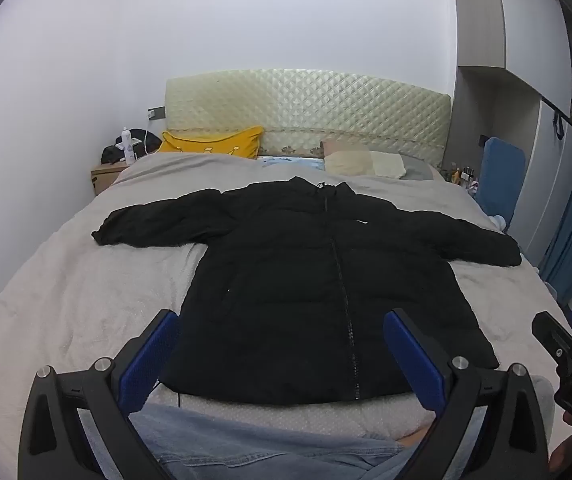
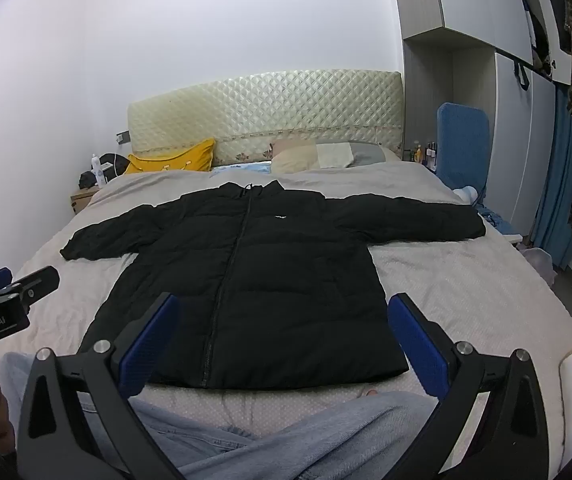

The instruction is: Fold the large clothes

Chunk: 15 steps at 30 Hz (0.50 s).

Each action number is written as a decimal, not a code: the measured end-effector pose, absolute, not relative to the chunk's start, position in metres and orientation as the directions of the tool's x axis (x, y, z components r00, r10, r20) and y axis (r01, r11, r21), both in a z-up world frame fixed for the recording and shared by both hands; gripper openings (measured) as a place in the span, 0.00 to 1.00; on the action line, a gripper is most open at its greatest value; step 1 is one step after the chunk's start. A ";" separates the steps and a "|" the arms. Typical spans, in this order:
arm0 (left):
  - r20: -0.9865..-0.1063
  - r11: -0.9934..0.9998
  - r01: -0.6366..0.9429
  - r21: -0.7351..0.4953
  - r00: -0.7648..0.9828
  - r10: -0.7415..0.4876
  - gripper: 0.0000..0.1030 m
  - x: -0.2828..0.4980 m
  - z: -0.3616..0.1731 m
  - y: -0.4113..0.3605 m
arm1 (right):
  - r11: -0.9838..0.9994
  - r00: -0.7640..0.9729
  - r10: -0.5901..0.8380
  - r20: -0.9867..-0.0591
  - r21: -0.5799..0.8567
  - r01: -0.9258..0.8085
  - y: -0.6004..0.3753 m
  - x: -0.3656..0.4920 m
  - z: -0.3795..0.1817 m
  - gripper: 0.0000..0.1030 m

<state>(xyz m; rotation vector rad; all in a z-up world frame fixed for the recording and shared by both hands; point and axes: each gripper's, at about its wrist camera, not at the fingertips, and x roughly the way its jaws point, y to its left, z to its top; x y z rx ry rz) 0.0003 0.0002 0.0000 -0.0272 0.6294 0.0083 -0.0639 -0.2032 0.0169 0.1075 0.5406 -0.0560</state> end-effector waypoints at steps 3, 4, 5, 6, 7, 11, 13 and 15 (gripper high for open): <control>-0.590 1.000 -0.013 -0.025 0.807 -0.004 1.00 0.000 0.000 0.002 | 0.993 0.856 -0.026 -0.516 0.085 0.081 -0.203 -0.063 0.017 1.00; -0.591 1.000 -0.013 -0.025 0.806 -0.004 1.00 0.000 0.000 0.002 | 0.993 0.855 -0.025 -0.518 0.086 0.082 -0.202 -0.062 0.016 1.00; -0.592 1.000 -0.011 -0.026 0.806 -0.006 1.00 0.000 0.001 0.003 | 0.993 0.854 -0.025 -0.520 0.086 0.081 -0.201 -0.062 0.015 1.00; -0.590 1.000 -0.012 -0.027 0.807 -0.006 1.00 0.005 -0.002 0.007 | 0.993 0.854 -0.024 -0.520 0.086 0.080 -0.201 -0.063 0.015 1.00; -0.592 1.000 -0.012 -0.026 0.806 -0.006 1.00 0.006 -0.002 0.008 | 0.993 0.854 -0.024 -0.520 0.086 0.081 -0.201 -0.063 0.014 1.00; -0.593 1.000 -0.007 -0.028 0.805 -0.011 1.00 0.000 0.001 0.008 | 0.993 0.855 -0.025 -0.519 0.087 0.082 -0.201 -0.062 0.013 1.00; -0.583 1.000 -0.009 -0.021 0.813 -0.005 1.00 0.000 0.001 0.007 | 0.993 0.854 -0.024 -0.520 0.087 0.082 -0.201 -0.062 0.013 1.00; -0.578 1.000 -0.009 -0.027 0.816 -0.008 1.00 -0.001 0.001 0.006 | 0.993 0.852 -0.020 -0.524 0.092 0.080 -0.203 -0.062 0.013 1.00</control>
